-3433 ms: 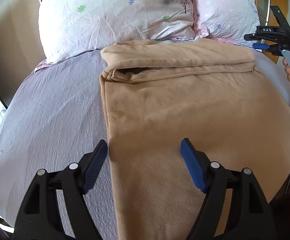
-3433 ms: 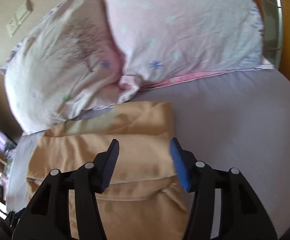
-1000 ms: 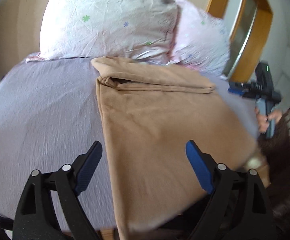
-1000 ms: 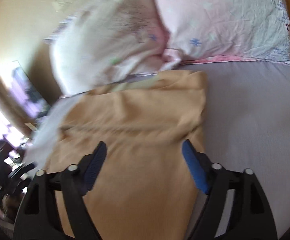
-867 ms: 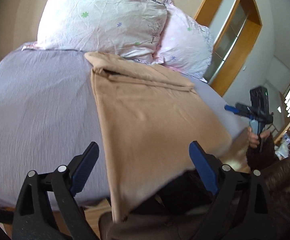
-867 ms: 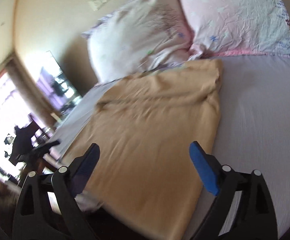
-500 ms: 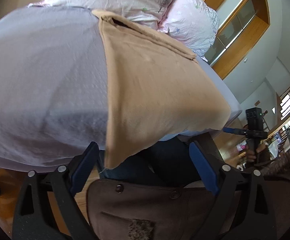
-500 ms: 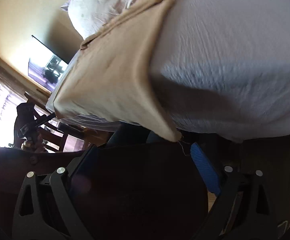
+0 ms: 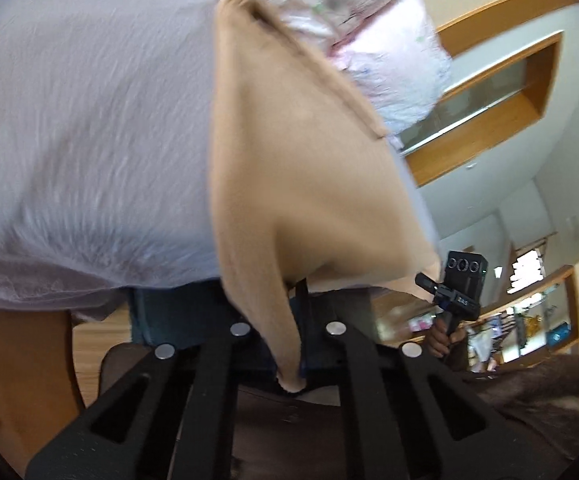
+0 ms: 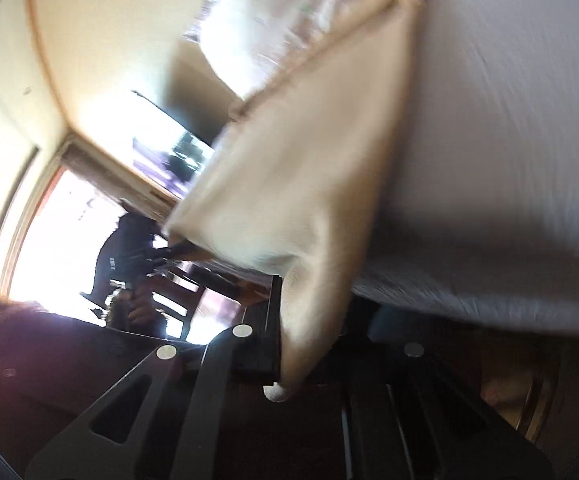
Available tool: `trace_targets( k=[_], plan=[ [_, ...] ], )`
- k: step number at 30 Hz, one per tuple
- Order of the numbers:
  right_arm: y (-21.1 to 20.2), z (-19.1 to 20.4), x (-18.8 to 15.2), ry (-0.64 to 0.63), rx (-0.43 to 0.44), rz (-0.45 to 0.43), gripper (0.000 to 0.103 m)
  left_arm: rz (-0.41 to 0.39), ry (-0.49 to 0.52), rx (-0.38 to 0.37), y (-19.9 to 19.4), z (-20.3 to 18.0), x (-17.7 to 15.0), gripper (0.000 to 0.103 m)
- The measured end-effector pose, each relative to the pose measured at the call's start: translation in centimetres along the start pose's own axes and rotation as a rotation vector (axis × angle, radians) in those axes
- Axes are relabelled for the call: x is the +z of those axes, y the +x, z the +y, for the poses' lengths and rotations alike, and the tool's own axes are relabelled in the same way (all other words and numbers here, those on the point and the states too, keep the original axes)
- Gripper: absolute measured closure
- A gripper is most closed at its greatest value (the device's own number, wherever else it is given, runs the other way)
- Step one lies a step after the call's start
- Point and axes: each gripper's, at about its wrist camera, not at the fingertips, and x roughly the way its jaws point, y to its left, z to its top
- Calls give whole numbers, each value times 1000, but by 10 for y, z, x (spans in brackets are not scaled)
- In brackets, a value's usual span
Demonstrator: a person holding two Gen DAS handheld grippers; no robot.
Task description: Fold small clothes
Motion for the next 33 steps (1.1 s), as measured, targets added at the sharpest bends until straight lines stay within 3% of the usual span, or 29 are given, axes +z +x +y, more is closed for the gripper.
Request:
trace_targets(
  k=[4, 5, 9, 12, 15, 20, 22, 23, 25, 26, 27, 29, 31, 33],
  plan=[
    [-20, 42, 59, -156, -6, -116, 96, -139, 122, -40, -33, -42, 45, 97],
    [-23, 52, 87, -198, -29, -162, 96, -172, 147, -34, -36, -50, 62, 97],
    [-14, 54, 176, -210, -126, -305, 96, -291, 181, 77, -24, -69, 151, 97],
    [20, 25, 236, -144, -280, -337, 96, -321, 134, 151, 5, -58, 216, 97],
    [58, -28, 279, -71, -438, -312, 96, -292, 61, 240, 48, -34, 275, 97],
    [93, -109, 299, 221, -518, -253, 95, -226, -60, 328, 100, 15, 320, 96],
    [101, -129, 301, 315, -528, -212, 94, -228, -190, 280, 101, 40, 325, 84],
    [101, -130, 302, 333, -521, -205, 93, -241, -245, 239, 97, 50, 325, 72],
    [98, -132, 303, 352, -492, -222, 72, -287, -321, 178, 81, 63, 320, 60],
    [91, -129, 302, 337, -495, -271, 37, -300, -328, 175, 73, 65, 318, 52],
    [83, -123, 300, 306, -501, -340, 10, -312, -325, 176, 63, 64, 314, 49],
    [67, -110, 299, 231, -466, -433, 7, -317, -301, 168, 51, 58, 308, 48],
    [65, -103, 296, 211, -377, -400, 7, -303, -262, 164, 40, 50, 297, 46],
    [70, -98, 289, 199, -352, -337, 7, -272, -219, 175, 32, 39, 282, 40]
  ],
)
